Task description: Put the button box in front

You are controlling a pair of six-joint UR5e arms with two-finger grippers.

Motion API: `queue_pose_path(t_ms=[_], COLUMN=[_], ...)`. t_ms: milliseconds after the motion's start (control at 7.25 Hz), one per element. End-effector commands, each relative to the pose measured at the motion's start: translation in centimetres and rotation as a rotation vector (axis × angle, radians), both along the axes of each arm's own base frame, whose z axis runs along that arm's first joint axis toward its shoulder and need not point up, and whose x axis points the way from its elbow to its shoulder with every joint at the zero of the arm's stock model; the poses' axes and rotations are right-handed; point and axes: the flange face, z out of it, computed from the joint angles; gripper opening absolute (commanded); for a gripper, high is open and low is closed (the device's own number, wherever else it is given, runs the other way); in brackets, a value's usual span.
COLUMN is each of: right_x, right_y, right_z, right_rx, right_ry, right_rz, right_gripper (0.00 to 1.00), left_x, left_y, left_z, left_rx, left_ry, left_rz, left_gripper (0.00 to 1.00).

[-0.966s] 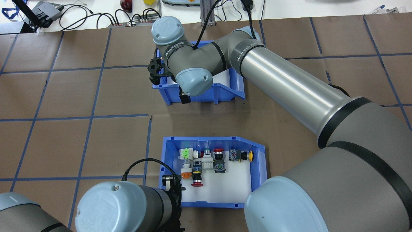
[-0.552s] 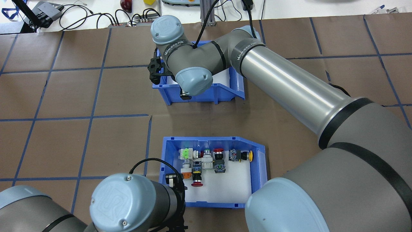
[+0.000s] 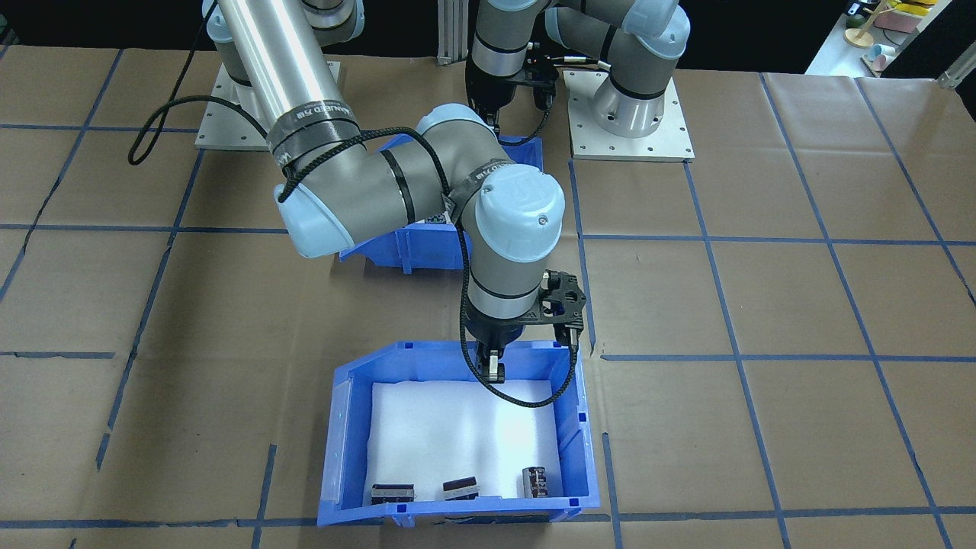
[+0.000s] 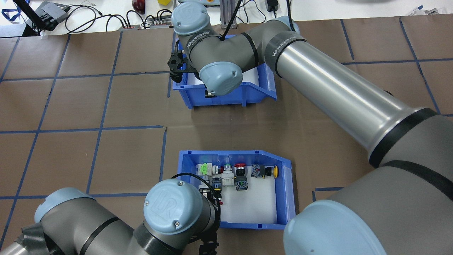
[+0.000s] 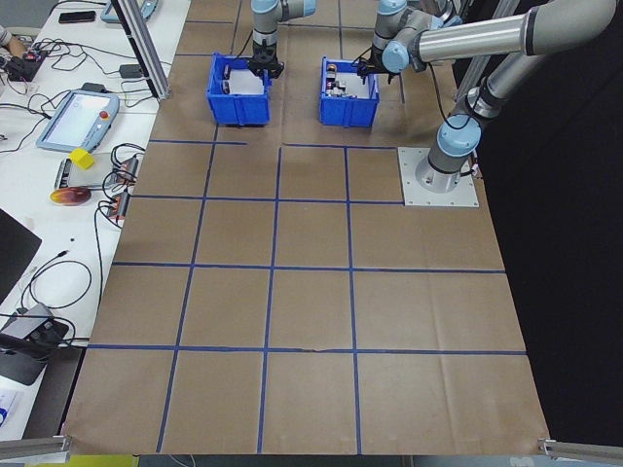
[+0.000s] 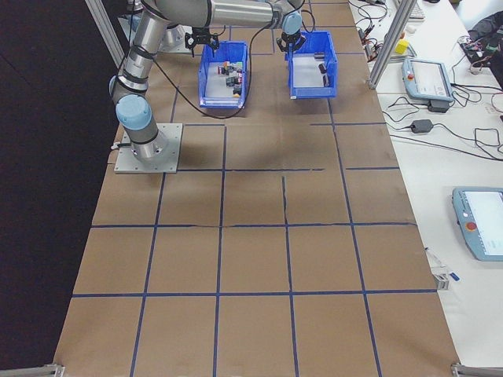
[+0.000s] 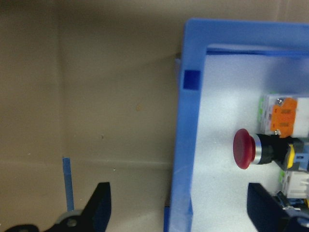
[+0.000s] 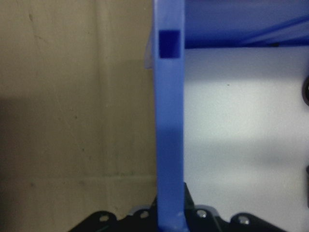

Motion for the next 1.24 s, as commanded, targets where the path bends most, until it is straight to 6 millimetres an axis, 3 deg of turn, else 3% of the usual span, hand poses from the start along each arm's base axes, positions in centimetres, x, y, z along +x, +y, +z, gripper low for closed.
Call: queue_pose_path(t_ms=[0, 276, 414, 690, 828, 1103], right_x=[-7.4, -14.9, -18.8, -27.1, -30.9, -38.2], right_y=[-1.5, -3.6, -4.4, -3.9, -2.4, 1.5], right_z=[4.5, 7.2, 7.6, 8.4, 8.8, 8.5], right_rx=[0.043, 0.052, 0.055, 0.073, 0.086, 0.112], right_ry=[0.012, 0.019, 0.023, 0.028, 0.026, 0.012], right_rz=[-0.009, 0.012, 0.023, 0.053, 0.068, 0.101], right_gripper=[0.08, 0.08, 0.08, 0.08, 0.08, 0.08], left_x=[-1.6, -1.7, -1.7, -2.0, -2.2, -1.5], left_y=[0.0, 0.2, 0.2, -0.3, -0.6, -1.6], left_z=[-2.2, -3.0, -3.1, -2.5, -2.2, -0.1], left_rx=[0.005, 0.029, 0.030, -0.017, -0.051, -0.111], left_ry=[-0.016, -0.018, -0.020, 0.008, 0.033, 0.041], left_rz=[-0.030, -0.063, -0.054, -0.054, -0.045, -0.040], left_gripper=[0.91, 0.62, 0.46, 0.14, 0.00, 0.00])
